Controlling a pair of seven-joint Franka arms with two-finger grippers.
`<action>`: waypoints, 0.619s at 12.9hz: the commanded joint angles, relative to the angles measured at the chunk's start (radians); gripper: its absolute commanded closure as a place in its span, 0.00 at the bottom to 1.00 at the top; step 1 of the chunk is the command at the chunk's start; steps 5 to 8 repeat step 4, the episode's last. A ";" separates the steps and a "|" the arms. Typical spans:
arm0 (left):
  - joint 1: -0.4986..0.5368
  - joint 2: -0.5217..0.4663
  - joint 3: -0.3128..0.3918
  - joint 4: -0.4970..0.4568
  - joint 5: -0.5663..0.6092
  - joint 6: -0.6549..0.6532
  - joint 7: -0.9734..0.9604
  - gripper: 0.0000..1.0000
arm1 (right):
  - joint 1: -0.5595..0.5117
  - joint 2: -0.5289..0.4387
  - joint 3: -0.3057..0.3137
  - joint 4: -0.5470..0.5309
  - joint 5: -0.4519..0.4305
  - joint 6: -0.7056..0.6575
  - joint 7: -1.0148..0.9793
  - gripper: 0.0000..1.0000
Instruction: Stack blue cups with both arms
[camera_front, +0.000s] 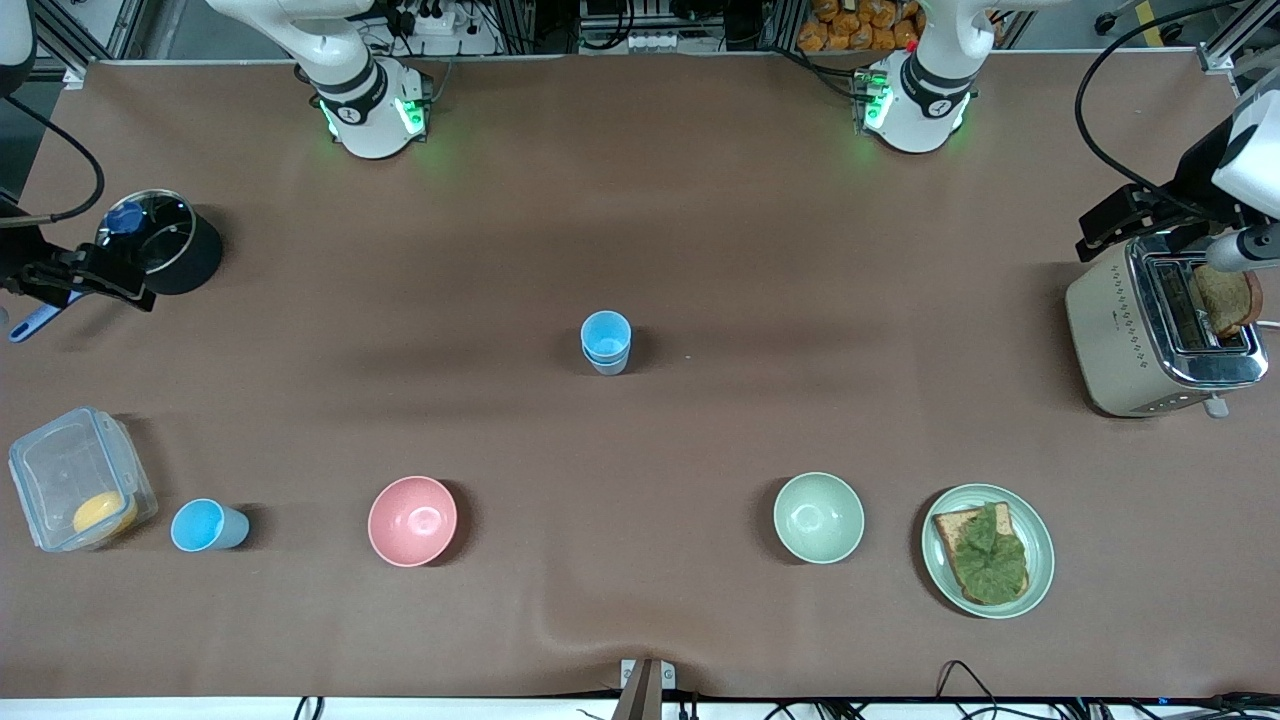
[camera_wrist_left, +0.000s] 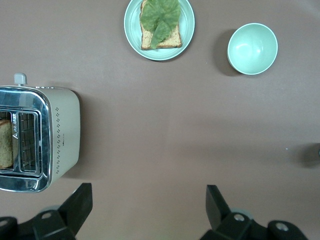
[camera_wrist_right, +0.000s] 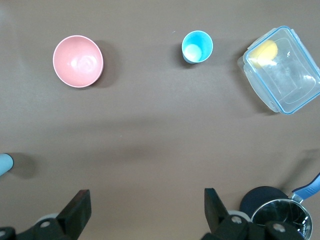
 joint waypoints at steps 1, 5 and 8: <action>0.011 -0.003 -0.011 0.015 -0.006 -0.020 0.007 0.00 | -0.007 -0.001 0.007 0.000 -0.008 -0.003 0.000 0.00; 0.013 0.000 -0.009 0.027 -0.006 -0.048 0.020 0.00 | -0.007 -0.001 0.007 0.000 -0.008 -0.003 0.000 0.00; 0.013 0.000 -0.009 0.027 -0.006 -0.048 0.020 0.00 | -0.007 -0.001 0.007 0.000 -0.008 -0.003 0.000 0.00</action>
